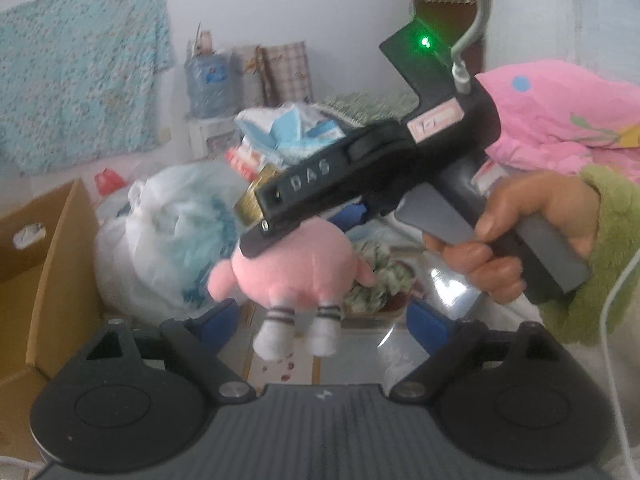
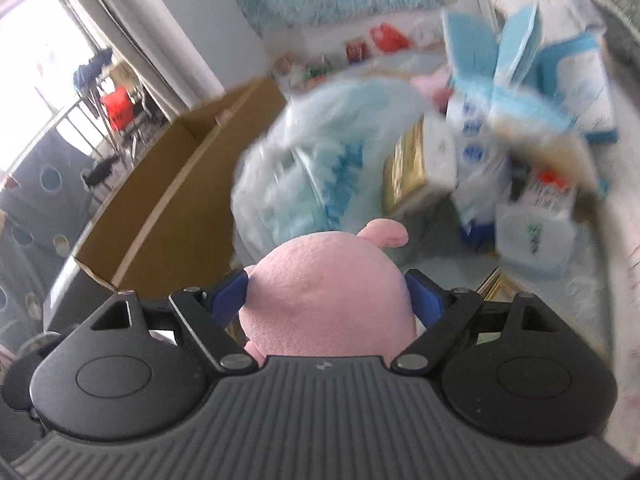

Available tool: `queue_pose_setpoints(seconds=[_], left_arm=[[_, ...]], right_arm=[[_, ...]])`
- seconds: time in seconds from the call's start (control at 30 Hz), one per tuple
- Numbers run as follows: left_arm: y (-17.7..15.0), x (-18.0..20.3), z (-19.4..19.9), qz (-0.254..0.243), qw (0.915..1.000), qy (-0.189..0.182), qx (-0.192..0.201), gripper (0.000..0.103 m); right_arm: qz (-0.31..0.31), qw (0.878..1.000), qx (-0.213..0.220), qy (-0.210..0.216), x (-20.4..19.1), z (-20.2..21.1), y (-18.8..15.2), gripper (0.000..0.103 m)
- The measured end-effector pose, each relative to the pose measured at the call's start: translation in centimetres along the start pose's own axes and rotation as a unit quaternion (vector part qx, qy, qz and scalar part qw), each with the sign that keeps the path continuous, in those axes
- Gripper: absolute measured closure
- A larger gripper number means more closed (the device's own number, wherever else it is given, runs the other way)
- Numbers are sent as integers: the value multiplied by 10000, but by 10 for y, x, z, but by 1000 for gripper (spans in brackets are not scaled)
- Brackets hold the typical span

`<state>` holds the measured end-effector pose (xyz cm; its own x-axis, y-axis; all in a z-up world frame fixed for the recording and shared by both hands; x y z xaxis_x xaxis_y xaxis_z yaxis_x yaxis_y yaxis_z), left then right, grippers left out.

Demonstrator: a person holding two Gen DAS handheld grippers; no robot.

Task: Organize soft objects
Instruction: 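Lift the pink plush toy with the right tool toward the left tool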

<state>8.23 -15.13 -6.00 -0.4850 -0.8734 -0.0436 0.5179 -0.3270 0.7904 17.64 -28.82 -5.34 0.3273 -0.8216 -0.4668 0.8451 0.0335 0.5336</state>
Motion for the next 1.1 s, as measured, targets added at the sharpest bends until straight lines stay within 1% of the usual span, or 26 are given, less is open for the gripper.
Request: queue_pose_setpoints(seconds=[0.07, 0.13, 0.23, 0.33, 0.4, 0.5, 0.6, 0.77, 0.83, 0.93, 1.1], left_arm=[[-2, -4, -7, 86, 9999, 29, -115, 11], [-7, -6, -12, 139, 9997, 19, -192, 11], [-8, -6, -20, 107, 9996, 2, -251, 11], [-8, -3, -29, 34, 9996, 38, -289, 11], [-7, -3, -33, -5, 9995, 51, -300, 11], [-2, -3, -41, -64, 9996, 109, -254, 11], [0, -4, -53, -126, 9992, 254, -273, 11], [-1, -7, -68, -179, 9984, 332, -429, 12], [-3, -7, -70, -207, 9979, 364, -487, 12], [-5, -9, -72, -236, 9970, 480, -553, 12], [-8, -15, -72, -249, 9958, 643, -601, 12]], right_arm=[[-88, 9999, -109, -63, 5, -9, -7, 18], [-221, 9997, -110, 26, 9, -11, -10, 18], [-496, 9986, -3, 206, 18, -6, -7, 17], [-704, 9970, 89, 298, 28, 4, -5, 17], [-858, 9952, 71, 459, 31, 5, -5, 17], [-1079, 9911, -80, 778, 30, 2, -8, 16], [-1165, 9890, -111, 907, 29, 2, -8, 14], [-1510, 9767, -166, 1518, 24, 13, -7, 13], [-1587, 9727, -183, 1685, 21, 13, -7, 12], [-1645, 9697, -176, 1799, 16, 12, -7, 10], [-1836, 9608, -204, 2070, 10, 8, -7, 5]])
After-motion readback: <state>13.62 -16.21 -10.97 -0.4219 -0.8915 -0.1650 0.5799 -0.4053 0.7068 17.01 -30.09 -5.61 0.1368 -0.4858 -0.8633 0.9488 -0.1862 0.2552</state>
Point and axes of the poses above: each gripper's, at about its wrist camera, not at the fingertips, and z roughly against the way its jaws point, x to its right, y to its top, the point moved 9 cm from there along -z, roughly the way its jaws point, and after that the axes turned 1 degree about -x, right-handed, at the moved point
